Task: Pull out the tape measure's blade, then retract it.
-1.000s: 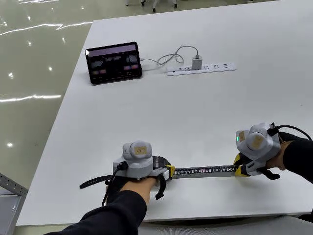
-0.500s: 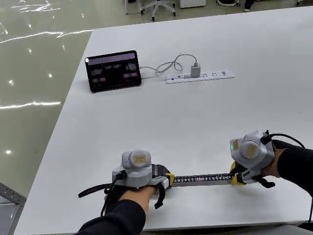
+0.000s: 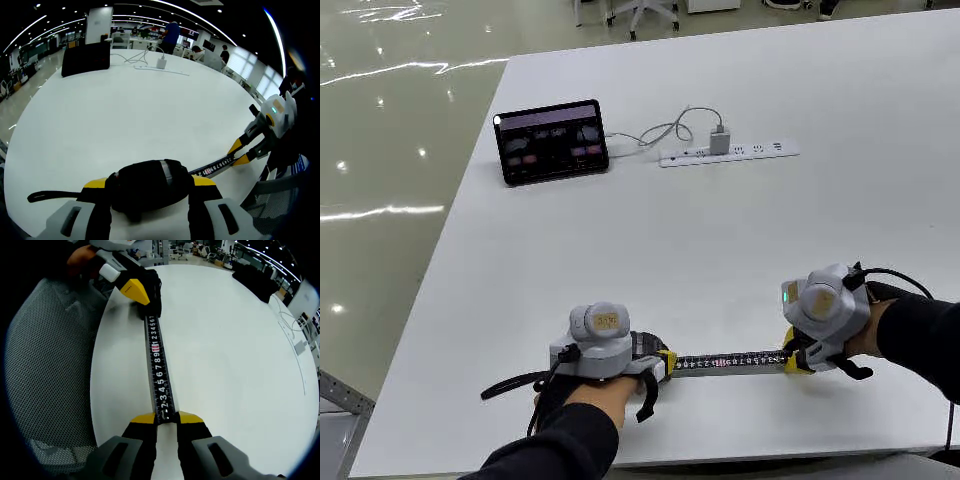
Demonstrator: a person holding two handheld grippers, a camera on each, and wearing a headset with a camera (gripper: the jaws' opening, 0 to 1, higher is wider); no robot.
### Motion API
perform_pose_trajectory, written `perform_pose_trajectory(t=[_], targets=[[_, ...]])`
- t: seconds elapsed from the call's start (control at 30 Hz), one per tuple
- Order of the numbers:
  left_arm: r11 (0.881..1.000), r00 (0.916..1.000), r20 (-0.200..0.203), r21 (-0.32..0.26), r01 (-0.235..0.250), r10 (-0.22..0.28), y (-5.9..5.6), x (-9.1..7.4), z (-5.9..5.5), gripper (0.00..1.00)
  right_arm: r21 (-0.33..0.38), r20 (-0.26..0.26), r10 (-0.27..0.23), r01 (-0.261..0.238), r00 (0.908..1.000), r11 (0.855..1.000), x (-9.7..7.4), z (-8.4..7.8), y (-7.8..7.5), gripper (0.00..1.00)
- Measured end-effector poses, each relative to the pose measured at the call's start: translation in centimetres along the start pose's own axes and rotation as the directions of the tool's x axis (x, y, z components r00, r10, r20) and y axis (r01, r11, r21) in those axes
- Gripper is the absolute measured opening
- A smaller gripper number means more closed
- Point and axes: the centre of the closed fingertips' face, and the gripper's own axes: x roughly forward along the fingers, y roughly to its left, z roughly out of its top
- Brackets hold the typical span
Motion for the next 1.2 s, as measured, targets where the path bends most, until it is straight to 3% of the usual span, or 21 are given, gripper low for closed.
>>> perform_pose_trajectory(t=[1.2], targets=[[1.0,1.0,0.0,0.001,0.001,-0.001,0.0,0.0,0.0,0.58,-0.01,0.009,0.003,-0.003,1.0,1.0,0.6,1.3,0.3,0.1]])
